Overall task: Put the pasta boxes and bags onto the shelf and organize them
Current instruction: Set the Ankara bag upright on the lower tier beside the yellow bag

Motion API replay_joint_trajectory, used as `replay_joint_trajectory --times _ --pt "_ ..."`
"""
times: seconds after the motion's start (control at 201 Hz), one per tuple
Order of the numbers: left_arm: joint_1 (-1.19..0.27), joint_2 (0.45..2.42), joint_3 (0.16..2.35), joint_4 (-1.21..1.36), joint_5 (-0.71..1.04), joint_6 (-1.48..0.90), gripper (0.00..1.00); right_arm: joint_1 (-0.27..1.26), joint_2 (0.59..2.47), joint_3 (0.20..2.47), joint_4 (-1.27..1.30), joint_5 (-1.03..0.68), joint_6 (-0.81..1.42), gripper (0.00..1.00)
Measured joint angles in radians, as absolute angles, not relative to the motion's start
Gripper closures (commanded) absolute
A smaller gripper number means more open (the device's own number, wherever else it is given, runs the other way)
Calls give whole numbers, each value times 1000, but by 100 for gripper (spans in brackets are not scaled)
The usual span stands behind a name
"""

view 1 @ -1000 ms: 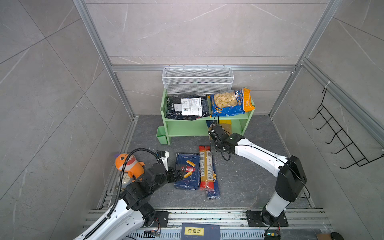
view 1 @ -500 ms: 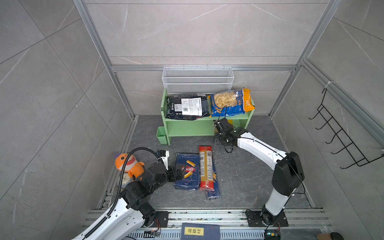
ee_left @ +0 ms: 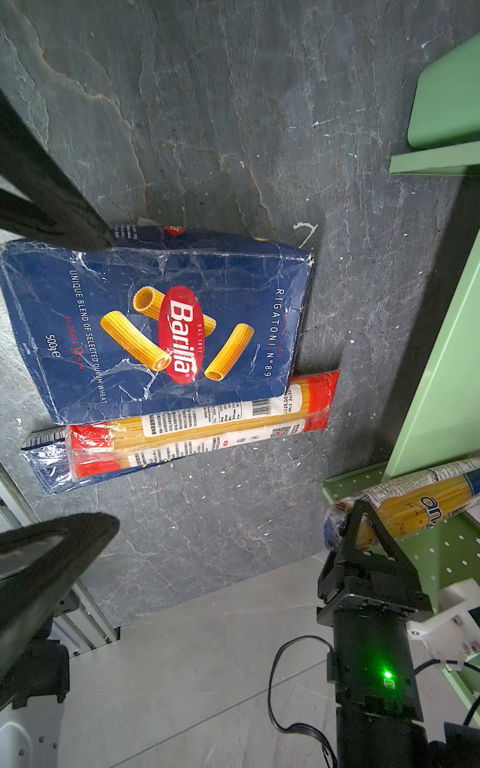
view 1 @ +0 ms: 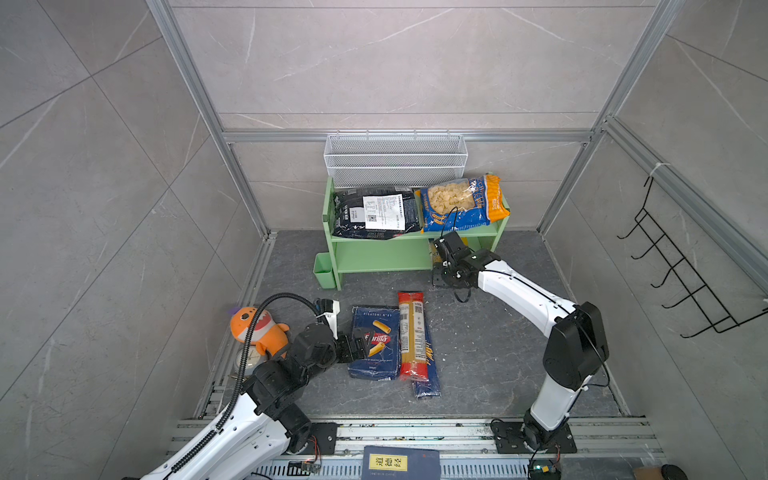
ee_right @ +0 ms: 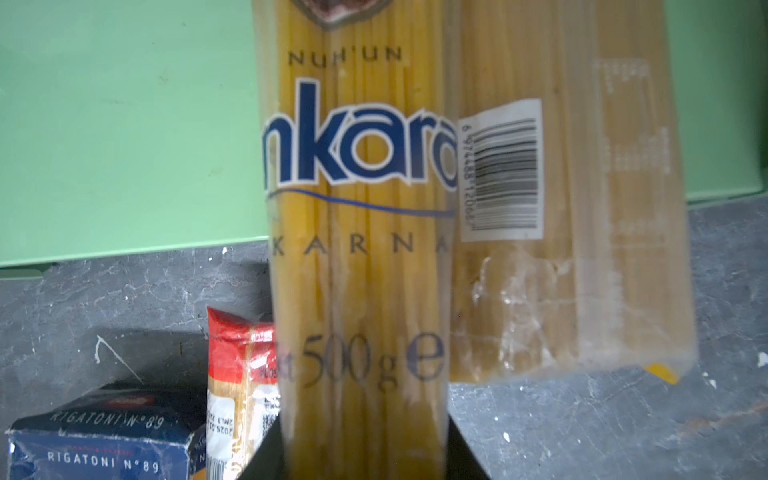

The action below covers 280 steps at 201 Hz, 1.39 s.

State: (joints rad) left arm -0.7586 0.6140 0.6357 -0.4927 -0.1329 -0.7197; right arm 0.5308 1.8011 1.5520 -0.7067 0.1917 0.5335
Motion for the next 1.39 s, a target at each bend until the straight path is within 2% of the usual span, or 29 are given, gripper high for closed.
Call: replay_joint_trajectory --times 0.866,0.981,1.081,1.18,1.27,1.394 --pt "-757 575 636 -494 -149 -720 0 517 1790 1509 -587 141 530 96" --pt "-757 575 636 -494 -149 -720 0 517 1790 1509 -586 141 530 84" --pt "-757 574 636 -494 -152 -721 0 517 1790 1509 -586 141 530 65" --pt "-757 572 636 -495 -154 -721 0 518 1794 1510 -587 142 528 51" --pt "-757 568 636 -495 -155 -721 0 518 1794 1511 -587 141 522 43" --pt "-757 554 636 -501 -155 -723 0 521 1794 1513 -586 141 523 38"
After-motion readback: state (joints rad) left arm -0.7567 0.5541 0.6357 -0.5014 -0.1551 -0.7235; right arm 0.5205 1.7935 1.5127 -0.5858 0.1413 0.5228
